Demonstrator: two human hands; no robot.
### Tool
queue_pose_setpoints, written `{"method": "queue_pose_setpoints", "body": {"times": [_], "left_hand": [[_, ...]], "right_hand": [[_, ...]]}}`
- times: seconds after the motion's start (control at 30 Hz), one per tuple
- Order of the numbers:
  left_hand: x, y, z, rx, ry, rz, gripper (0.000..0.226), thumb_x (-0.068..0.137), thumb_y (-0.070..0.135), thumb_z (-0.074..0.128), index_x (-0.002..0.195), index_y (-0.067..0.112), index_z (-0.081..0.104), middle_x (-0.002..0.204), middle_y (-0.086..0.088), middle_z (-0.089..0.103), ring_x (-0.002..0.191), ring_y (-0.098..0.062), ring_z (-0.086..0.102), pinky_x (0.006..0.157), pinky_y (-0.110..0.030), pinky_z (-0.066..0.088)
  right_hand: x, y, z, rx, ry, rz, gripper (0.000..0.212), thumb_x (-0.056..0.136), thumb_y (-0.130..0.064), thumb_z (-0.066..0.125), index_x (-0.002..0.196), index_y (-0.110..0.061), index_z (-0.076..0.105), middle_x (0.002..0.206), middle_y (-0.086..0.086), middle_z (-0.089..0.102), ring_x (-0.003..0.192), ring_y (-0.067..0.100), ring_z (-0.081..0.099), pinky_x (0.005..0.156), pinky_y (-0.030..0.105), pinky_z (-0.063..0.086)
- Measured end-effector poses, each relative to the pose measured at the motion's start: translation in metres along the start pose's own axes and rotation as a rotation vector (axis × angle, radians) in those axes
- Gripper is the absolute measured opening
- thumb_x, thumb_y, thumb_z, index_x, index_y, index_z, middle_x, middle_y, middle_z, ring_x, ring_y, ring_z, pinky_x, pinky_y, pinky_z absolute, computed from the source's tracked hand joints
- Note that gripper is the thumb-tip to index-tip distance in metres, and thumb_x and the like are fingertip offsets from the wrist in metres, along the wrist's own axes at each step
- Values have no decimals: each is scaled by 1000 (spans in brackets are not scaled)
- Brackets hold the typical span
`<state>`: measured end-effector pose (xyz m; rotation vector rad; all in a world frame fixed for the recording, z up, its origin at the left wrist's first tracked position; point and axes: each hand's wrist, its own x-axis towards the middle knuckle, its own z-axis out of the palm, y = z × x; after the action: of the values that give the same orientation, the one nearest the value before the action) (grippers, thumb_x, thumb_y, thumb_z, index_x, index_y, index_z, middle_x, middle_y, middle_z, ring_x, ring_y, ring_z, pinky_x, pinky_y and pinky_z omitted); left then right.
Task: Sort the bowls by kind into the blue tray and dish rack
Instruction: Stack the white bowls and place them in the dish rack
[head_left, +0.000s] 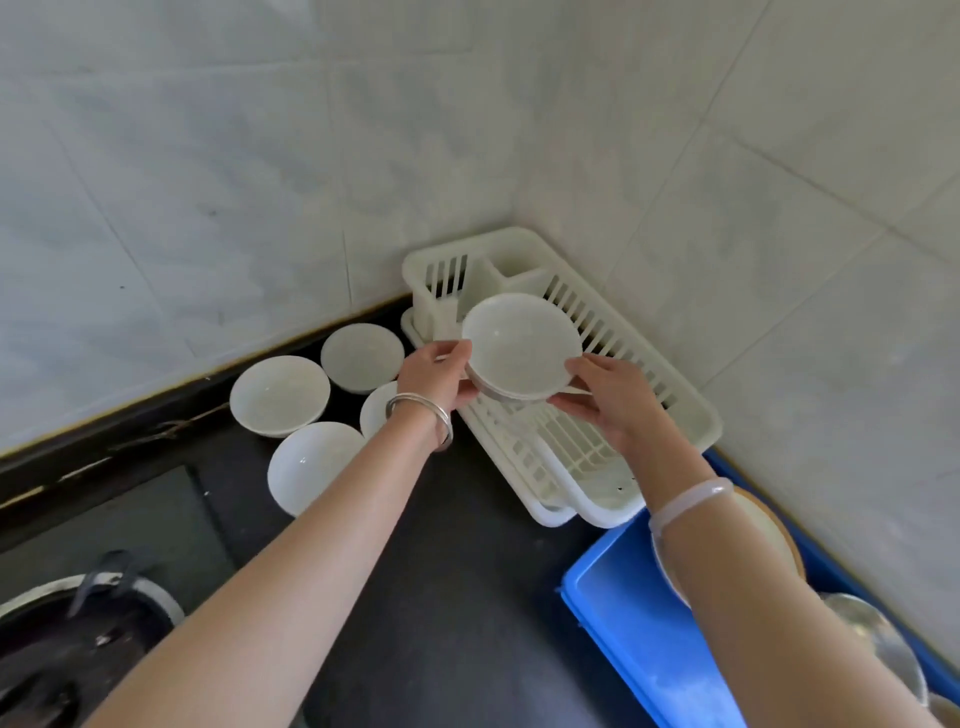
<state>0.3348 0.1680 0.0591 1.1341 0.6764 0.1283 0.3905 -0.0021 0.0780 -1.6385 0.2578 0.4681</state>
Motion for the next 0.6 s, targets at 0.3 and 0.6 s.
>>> {"method": "queue_pose_setpoints", "body": {"times": [0.3, 0.6], "left_hand": [[110, -11, 71, 183, 6, -132, 29, 93, 16, 47, 115, 1, 59, 103, -15, 60, 91, -33, 61, 78, -43, 56], [166, -32, 90, 267, 46, -167, 33, 93, 13, 45, 120, -6, 53, 126, -22, 54, 113, -39, 54, 96, -51, 47]], "right_hand": [[115, -2, -19, 14, 82, 66, 21, 92, -11, 58, 112, -4, 62, 83, 10, 65, 70, 23, 68, 68, 35, 60], [167, 17, -16, -6, 96, 140, 32, 95, -13, 54, 124, 2, 55, 108, 17, 64, 80, 23, 66, 80, 39, 57]]}}
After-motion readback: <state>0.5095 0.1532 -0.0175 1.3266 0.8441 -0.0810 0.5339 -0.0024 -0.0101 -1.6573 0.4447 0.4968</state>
